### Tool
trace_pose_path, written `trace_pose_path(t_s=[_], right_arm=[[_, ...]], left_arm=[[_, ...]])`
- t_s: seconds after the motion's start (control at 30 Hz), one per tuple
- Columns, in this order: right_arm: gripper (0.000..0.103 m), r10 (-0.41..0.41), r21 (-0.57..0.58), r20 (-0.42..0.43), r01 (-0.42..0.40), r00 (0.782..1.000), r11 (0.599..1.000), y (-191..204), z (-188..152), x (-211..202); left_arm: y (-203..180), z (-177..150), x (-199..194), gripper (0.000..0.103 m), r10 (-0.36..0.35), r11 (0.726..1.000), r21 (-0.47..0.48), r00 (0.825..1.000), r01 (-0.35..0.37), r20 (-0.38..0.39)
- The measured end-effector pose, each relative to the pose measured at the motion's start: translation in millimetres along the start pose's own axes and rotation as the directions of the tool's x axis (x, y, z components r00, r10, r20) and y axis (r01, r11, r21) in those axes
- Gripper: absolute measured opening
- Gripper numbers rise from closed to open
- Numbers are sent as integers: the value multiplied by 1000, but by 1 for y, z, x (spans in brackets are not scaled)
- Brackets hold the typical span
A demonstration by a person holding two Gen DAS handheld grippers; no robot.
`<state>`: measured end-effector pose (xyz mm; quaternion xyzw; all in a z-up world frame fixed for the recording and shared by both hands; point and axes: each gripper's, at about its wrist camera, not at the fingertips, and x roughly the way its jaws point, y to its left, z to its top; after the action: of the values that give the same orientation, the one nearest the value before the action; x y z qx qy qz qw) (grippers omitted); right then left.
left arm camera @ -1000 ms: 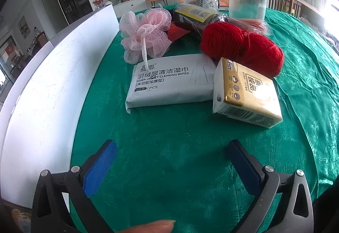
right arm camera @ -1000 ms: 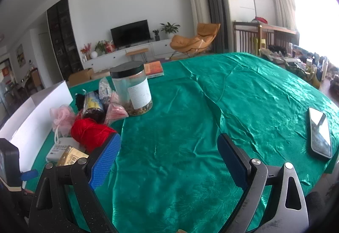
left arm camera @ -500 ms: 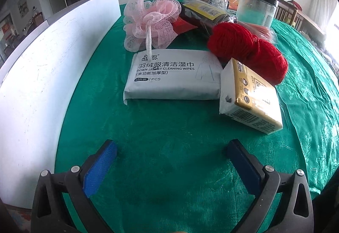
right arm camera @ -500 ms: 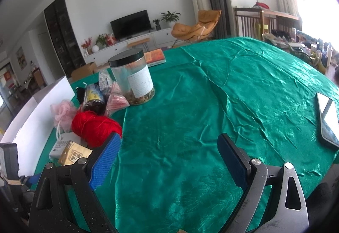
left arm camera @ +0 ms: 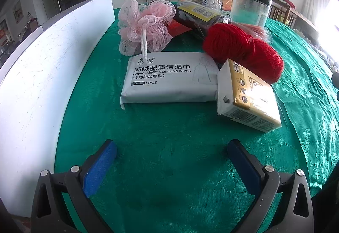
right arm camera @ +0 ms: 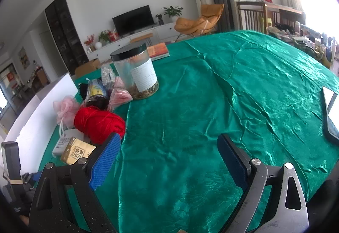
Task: Organize soft objects
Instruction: 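Close the right gripper on the gold tissue pack and lift it, then grasp the white wipes pack with the left gripper while the right holds the tissue pack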
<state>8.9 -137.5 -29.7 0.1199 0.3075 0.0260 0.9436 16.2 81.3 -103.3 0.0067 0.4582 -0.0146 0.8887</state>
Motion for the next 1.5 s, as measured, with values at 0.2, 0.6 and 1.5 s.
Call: trace_pose_path(t_s=[0.2,0.6,1.5], right_arm=[[94,36,-20,-15,-36,999,999,5,-1,1],[94,342,-325,-435,-499,833,803,102,0,69],[85,205,9,-286,-211,936,977,-25,-2,38]], left_arm=[[2,5,2,103,-28,999,36,999,29,-22],[7,-7,-6,103,-120,975,175,989,134,-91],[-74,89,31,103,-125,742,649,986,168,-112]])
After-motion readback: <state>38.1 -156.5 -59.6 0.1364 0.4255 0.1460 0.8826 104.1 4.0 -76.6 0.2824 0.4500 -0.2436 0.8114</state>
